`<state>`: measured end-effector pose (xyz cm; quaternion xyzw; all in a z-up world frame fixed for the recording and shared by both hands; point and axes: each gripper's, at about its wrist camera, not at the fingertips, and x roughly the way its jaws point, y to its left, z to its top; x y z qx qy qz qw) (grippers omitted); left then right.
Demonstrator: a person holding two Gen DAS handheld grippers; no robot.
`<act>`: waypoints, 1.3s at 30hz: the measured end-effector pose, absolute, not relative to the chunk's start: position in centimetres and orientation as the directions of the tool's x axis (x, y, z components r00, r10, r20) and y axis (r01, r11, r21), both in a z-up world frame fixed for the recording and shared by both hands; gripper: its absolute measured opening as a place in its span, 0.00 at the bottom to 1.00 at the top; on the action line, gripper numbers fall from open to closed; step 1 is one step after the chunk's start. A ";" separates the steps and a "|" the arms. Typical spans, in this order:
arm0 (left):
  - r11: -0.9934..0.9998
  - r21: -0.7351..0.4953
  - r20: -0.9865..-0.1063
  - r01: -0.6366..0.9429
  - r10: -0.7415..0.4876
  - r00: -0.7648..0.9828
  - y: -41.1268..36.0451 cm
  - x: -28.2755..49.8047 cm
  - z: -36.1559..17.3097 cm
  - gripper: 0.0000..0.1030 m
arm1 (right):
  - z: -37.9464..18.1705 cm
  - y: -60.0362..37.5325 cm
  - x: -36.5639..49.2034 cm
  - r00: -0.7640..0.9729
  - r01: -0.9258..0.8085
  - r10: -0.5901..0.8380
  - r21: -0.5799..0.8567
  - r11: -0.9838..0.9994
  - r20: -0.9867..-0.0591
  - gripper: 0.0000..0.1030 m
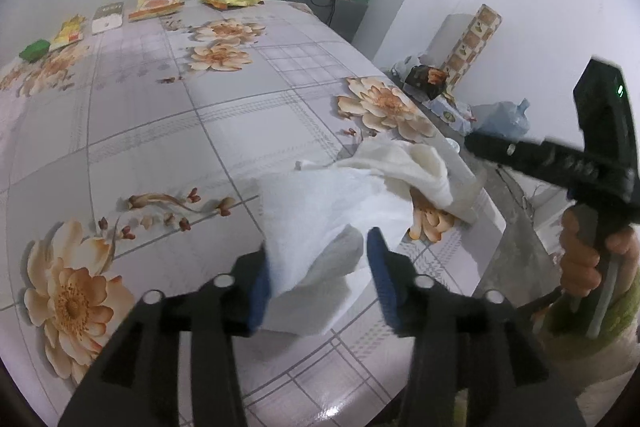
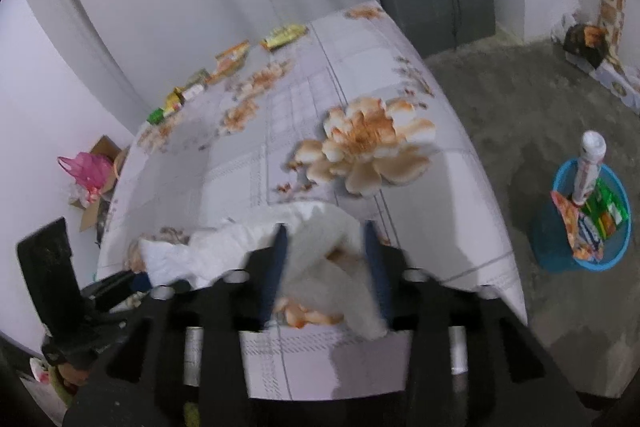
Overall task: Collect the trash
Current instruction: 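Grasp the white tissue with the left tool while the right tool grasps another tissue, then carry both tissues over the blue wastebasket and open both tools to drop them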
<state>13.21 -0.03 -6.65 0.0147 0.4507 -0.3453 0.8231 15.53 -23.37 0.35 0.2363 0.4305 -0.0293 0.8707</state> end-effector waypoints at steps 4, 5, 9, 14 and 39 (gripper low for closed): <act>0.760 -0.233 -0.770 0.607 -0.526 0.362 -1.2 12.9 -7.2 0.44 | 0.3 -22.3 16.5 0.616 0.201 0.165 0.356 0.913 -0.770 0.56; 0.759 -0.228 -0.773 0.610 -0.522 0.361 -1.3 12.7 -7.3 0.44 | 0.1 -21.7 16.7 0.607 0.177 0.168 0.339 0.924 -0.777 0.57; 0.762 -0.206 -0.780 0.613 -0.507 0.368 -1.8 12.7 -7.6 0.44 | -1.1 -19.8 17.2 0.569 0.116 0.159 0.269 0.956 -0.807 0.59; 0.766 -0.166 -0.784 0.621 -0.485 0.389 -2.1 12.6 -7.7 0.44 | -3.2 -19.2 17.6 0.504 0.122 0.130 0.219 0.968 -0.854 0.43; 0.765 -0.066 -0.794 0.641 -0.429 0.430 -3.2 11.9 -7.7 0.21 | 0.8 -26.0 15.1 0.661 0.351 0.107 0.432 0.831 -0.742 0.04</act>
